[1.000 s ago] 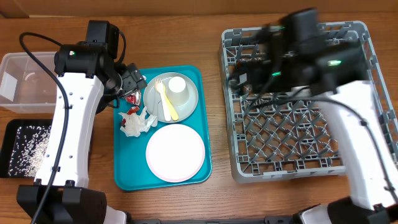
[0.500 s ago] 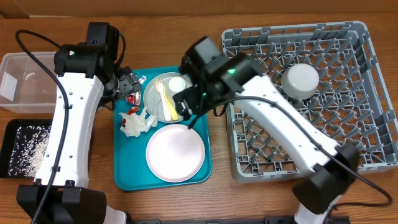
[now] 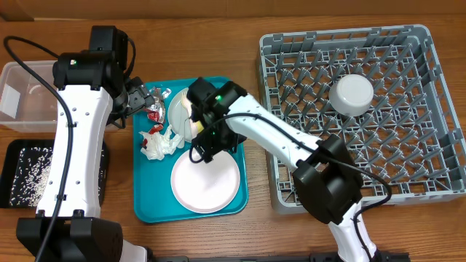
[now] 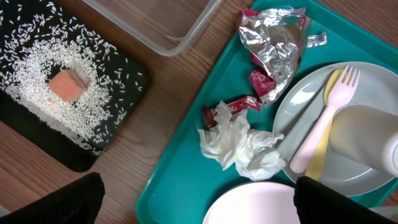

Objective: Sort waste into correct bins and load items into the dishwasher rack
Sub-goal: 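Move the right gripper down to the pink plate on the teal tray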

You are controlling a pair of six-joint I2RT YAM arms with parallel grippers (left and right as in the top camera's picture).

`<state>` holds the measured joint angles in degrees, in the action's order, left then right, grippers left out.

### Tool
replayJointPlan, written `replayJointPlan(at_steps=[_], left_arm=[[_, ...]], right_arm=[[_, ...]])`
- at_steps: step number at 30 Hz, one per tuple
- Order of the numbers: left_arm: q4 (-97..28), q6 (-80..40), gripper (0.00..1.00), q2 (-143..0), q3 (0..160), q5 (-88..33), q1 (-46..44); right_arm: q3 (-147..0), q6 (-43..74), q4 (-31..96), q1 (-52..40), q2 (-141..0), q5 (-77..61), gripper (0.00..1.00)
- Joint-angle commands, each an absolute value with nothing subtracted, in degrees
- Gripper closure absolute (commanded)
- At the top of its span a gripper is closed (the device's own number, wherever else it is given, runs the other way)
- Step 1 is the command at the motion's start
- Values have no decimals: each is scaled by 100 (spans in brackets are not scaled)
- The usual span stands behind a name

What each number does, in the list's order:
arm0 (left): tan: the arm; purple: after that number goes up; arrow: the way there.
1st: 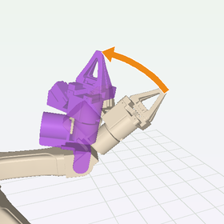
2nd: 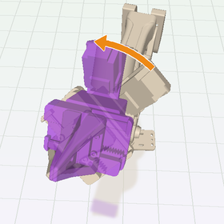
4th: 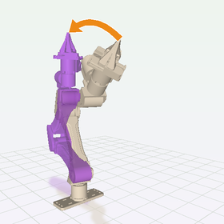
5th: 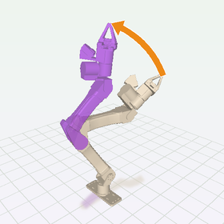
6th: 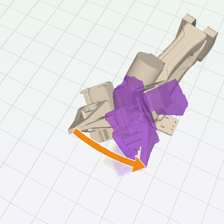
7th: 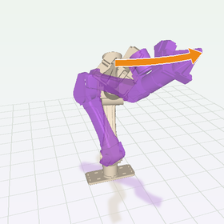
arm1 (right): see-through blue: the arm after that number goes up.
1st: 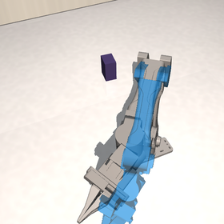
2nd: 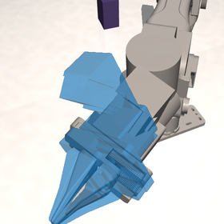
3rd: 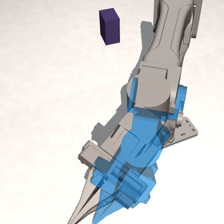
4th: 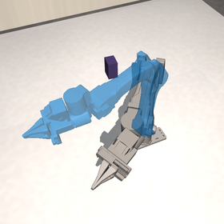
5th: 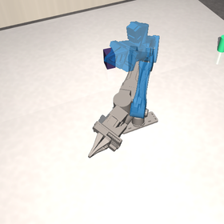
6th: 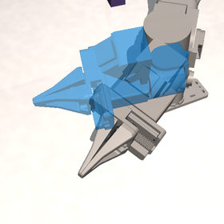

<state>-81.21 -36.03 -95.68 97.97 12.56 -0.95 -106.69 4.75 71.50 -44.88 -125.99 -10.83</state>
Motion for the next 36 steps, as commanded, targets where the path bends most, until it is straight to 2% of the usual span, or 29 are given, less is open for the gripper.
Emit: replayJointPlan(at_steps=[1,12,20,21,22,26,36], left_arm=[[-8143,-3577,0,-9448,9915,1369,-36],[-8169,-3577,0,-9448,9915,1352,-38],[-8169,-3577,0,-9448,9915,1352,-38],[-8171,-3577,0,-9448,9915,1352,-38],[-8178,-3579,0,-9448,9915,1352,-38],[-8182,-3577,0,-9448,9915,1352,-38],[-8182,-3579,0,-9448,9915,1352,-38]], right_arm=[[-10680,443,7113,-4543,-12803,-895,20],[-10097,443,6451,-4541,-12901,-751,22],[-10007,443,6392,-4541,-12901,-751,59],[-10007,443,6392,-4536,-12901,-751,65],[-10014,443,6392,-4528,-12901,-751,76],[-10044,443,6447,-4515,-12879,-751,96],[-10510,322,7166,-4307,-12630,-755,96]])
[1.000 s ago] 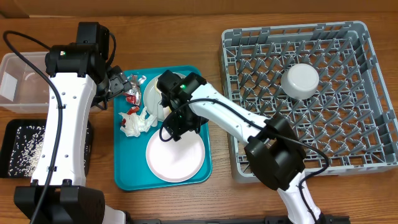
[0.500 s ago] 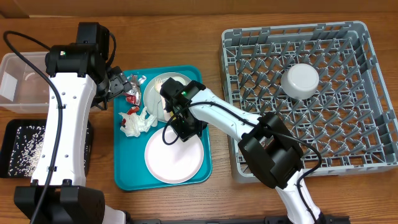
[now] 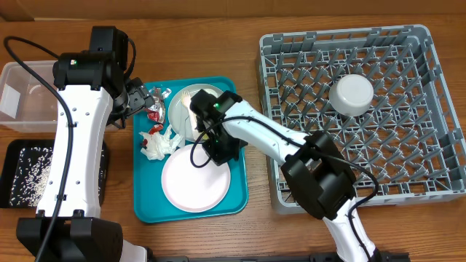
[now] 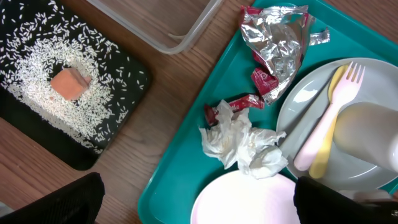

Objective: Sort waste into correct bins and load items into the dishwasher rack
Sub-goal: 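Move the right gripper down to the pink plate on the teal tray, then grasp the pink plate rim and lift it over the dish rack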

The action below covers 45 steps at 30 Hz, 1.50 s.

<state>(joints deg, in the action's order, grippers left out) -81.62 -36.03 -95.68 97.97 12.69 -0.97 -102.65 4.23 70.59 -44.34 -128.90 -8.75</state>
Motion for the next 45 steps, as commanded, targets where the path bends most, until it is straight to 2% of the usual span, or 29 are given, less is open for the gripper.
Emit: replayJointPlan(at_steps=[1,9,15,20,24,30,34,38,45], left_arm=[[-8182,-3579,0,-9448,9915,1350,-38],[-8182,-3579,0,-9450,9904,1352,-38],[-8182,-3581,0,-9450,9863,1350,-38],[-8226,-3579,0,-9450,9863,1347,-38],[-8219,-3579,0,-9450,9863,1350,-38],[-8219,-3579,0,-9450,9863,1350,-38],[-8219,-3579,0,-9450,9863,1350,-38],[-8219,-3579,0,-9450,9863,1350,-38],[-8219,-3579,0,-9450,9863,1350,-38]], right_arm=[[-10547,248,7264,-4285,-12560,-755,96],[-10910,-5,8359,-4099,-11644,-753,96],[-11013,3,8335,-3966,-10608,-626,96],[-11013,788,8333,-3684,-9813,805,96],[-11013,972,8307,-3177,-9415,1278,96],[-10993,1170,7920,-2206,-9376,1684,96],[-10993,1778,7319,-1538,-9397,2366,96],[-10989,1828,6729,-910,-9404,2423,96],[-10989,1824,6208,-517,-9771,2598,96]])
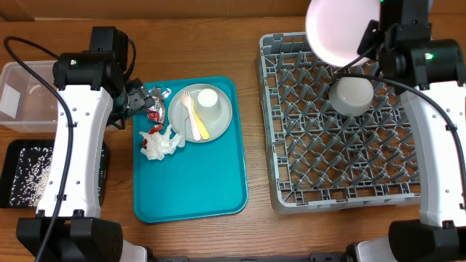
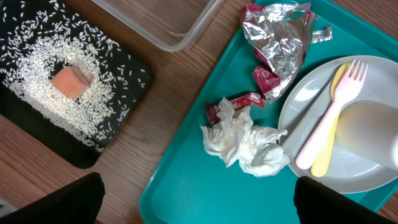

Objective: Sort waste into correct bins and load items into the dishwasher rack
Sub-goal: 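Grasp the pink plate rim and lift it over the dish rack, then lower the pink plate upright into the rack beside the bowl and release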

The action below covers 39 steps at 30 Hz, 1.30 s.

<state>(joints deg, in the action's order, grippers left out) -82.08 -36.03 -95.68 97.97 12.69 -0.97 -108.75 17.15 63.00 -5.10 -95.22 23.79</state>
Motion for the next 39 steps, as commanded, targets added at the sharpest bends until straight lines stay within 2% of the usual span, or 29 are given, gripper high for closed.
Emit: replayJointPlan(at_steps=[1,11,24,39], left_arm=[[-8219,-3579,0,-9450,9863,1350,-38],[-8219,-3579,0,-9450,9863,1350,-38],[-8219,-3579,0,-9450,9863,1350,-38],[-8219,-3579,0,-9450,9863,1350,-38]], right_arm=[[-10989,1826,6204,-517,-9870,2694,96],[-10989,1955,5955,-528,-10827,3621,96],[-10962,2130,6084,-788,-11194,3664,96],[-10720,2635,6324,-1315,-11233,4654,96]])
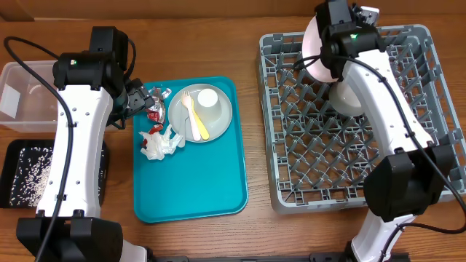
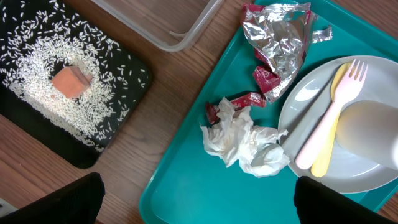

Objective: Sort waste into correct bins and load items into the dishwasher rack
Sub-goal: 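Lower the pink plate upright into the rack beside the bowl and release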

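My right gripper (image 1: 329,42) is shut on a pale pink plate (image 1: 314,45), which stands on edge in the back left of the grey dishwasher rack (image 1: 408,145). A white bowl (image 1: 351,100) lies upturned in the rack, partly under the arm. The teal tray (image 1: 196,182) carries a grey plate (image 1: 220,116) with a white cup (image 1: 208,98) and pink and yellow forks (image 2: 326,127). Beside the plate lie a crumpled tissue (image 2: 245,140), foil wrapper (image 2: 280,37) and red wrappers (image 2: 239,102). My left gripper (image 2: 196,205) hangs open above the tray's left part, nothing between its fingers.
A clear plastic bin (image 1: 22,94) stands at the far left. In front of it is a black tray (image 1: 22,175) scattered with rice, an orange cube (image 2: 69,83) in its middle. Wooden tabletop lies between tray and rack.
My right arm has come down with the pink plate, from held flat high over the rack's back edge to on edge among the rack's back-left prongs. The left arm stayed still.
My right gripper was at the rim of the pink plate lying on the teal tray. Then the plate sat shifted a little to the left on the tray. Later it was off the tray, held over the rack's back, and now it stands in the rack.
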You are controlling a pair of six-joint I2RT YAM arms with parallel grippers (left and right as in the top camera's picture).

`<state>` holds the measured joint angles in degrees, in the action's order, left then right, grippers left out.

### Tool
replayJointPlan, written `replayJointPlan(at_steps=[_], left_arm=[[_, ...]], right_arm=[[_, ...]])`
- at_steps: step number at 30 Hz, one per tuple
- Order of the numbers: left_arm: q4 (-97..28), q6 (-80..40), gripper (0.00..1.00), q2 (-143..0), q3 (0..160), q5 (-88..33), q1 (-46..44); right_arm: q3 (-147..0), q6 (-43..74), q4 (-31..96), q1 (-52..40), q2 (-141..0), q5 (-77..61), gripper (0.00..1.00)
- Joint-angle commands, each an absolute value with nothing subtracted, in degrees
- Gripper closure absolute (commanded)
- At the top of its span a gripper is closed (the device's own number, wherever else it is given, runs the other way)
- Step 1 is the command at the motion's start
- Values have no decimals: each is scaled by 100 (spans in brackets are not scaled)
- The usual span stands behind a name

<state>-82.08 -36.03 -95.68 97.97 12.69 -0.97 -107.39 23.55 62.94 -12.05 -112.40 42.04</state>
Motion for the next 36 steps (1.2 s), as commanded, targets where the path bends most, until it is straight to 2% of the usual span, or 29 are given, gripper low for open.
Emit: replayJointPlan(at_steps=[1,16,18,20,21,27,36], left_arm=[[-8219,-3579,0,-9450,9863,1350,-38],[-8219,-3579,0,-9450,9863,1350,-38],[-8219,-3579,0,-9450,9863,1350,-38],[-8219,-3579,0,-9450,9863,1350,-38],[-8219,-3579,0,-9450,9863,1350,-38],[-8219,-3579,0,-9450,9863,1350,-38],[-8219,-3579,0,-9450,9863,1350,-38]], right_arm=[[-10720,2700,6366,-1341,-11233,4698,96],[-10720,3026,6702,-1433,-11233,4692,95],[-10720,3026,6777,-1470,-11233,4689,87],[-10720,3000,6884,-1540,-11233,4689,59],[-10722,3000,6925,-1575,-11231,4692,49],[-10855,3002,7046,-1678,-11229,4023,40],[-11662,3002,7382,-1181,-10971,1800,37]])
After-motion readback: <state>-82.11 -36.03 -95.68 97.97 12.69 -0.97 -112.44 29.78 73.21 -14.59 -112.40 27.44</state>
